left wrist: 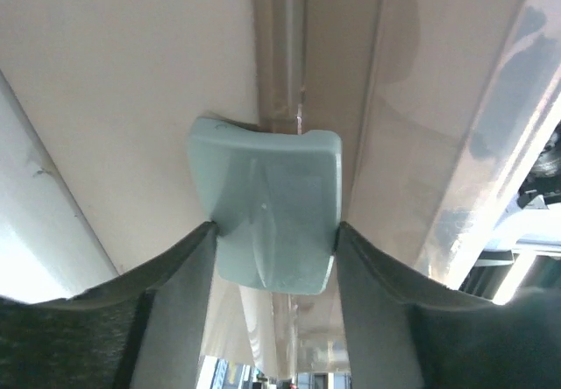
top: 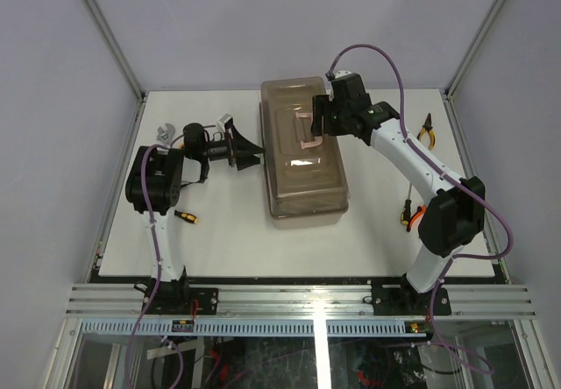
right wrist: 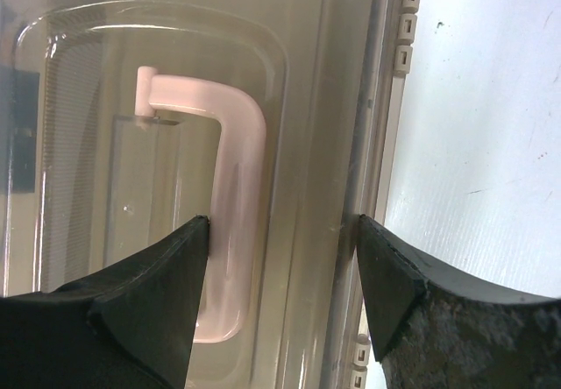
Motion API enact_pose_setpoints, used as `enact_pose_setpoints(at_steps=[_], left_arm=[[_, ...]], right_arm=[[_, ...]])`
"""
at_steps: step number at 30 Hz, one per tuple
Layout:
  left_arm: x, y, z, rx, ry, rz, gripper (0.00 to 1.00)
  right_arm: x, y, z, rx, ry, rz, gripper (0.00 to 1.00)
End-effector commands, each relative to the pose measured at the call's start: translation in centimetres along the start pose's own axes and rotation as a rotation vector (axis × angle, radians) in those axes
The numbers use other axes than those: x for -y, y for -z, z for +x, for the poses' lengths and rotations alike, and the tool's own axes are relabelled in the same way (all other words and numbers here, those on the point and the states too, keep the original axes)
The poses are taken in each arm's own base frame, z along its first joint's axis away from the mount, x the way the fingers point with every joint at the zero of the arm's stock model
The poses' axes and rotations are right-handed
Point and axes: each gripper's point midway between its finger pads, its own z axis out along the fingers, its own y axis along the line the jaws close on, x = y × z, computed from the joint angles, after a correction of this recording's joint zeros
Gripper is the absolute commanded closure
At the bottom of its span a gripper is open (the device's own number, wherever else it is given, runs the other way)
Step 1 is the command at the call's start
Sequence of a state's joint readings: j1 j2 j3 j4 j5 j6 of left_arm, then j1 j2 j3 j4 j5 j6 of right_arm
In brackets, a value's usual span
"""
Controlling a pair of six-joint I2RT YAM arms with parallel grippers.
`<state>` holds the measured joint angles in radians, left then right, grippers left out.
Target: Pack the tool kit
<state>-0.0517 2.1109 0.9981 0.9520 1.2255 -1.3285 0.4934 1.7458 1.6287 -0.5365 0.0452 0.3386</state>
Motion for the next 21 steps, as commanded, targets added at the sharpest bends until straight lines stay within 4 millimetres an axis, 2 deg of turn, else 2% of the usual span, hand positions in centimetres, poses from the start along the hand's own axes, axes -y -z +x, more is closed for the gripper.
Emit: enact_pose_setpoints(at_steps=[1, 7, 8, 10, 11, 14, 15, 18, 21], left_arm=[[1.78, -2.64, 2.97, -0.119, -0.083, 0.048, 0.58], [1.66, -2.52, 3.31, -0.125, -0.065, 0.046, 0.87], [1.74, -2.48, 3.43, -0.128, -0.065, 0.047, 0.9], [1.89, -2.38, 3.57, -0.129, -0.064, 0.047, 0.88], [1.98, -2.34, 3.65, -0.129, -0.067, 0.048, 0.83], [1.94, -2.32, 3.71, -0.13, -0.063, 0.046, 0.45], [1.92, -2.31, 3.71, -0.128, -0.061, 0.045, 0.36], [1.88, -2.4, 3.53, -0.12, -0.065, 0.046, 0.21], [1.76, -2.51, 3.24, -0.113, -0.062, 0.045, 0.18]], right_arm=[[0.34, -1.92, 10.43, -0.368, 0.047, 0.018, 0.37], [0.35, -1.93, 10.46, -0.37, 0.046, 0.017, 0.37], [0.36, -1.9, 10.52, -0.371, 0.046, 0.017, 0.37], [0.34, -1.9, 10.62, -0.371, 0.046, 0.017, 0.37], [0.31, -1.89, 10.67, -0.371, 0.046, 0.014, 0.37], [0.28, -1.91, 10.88, -0.373, 0.044, 0.012, 0.37], [0.34, -1.89, 10.98, -0.376, 0.042, 0.013, 0.37], [0.31, -1.8, 11.09, -0.378, 0.044, 0.011, 0.37], [0.38, -1.73, 11.08, -0.378, 0.045, 0.012, 0.37]])
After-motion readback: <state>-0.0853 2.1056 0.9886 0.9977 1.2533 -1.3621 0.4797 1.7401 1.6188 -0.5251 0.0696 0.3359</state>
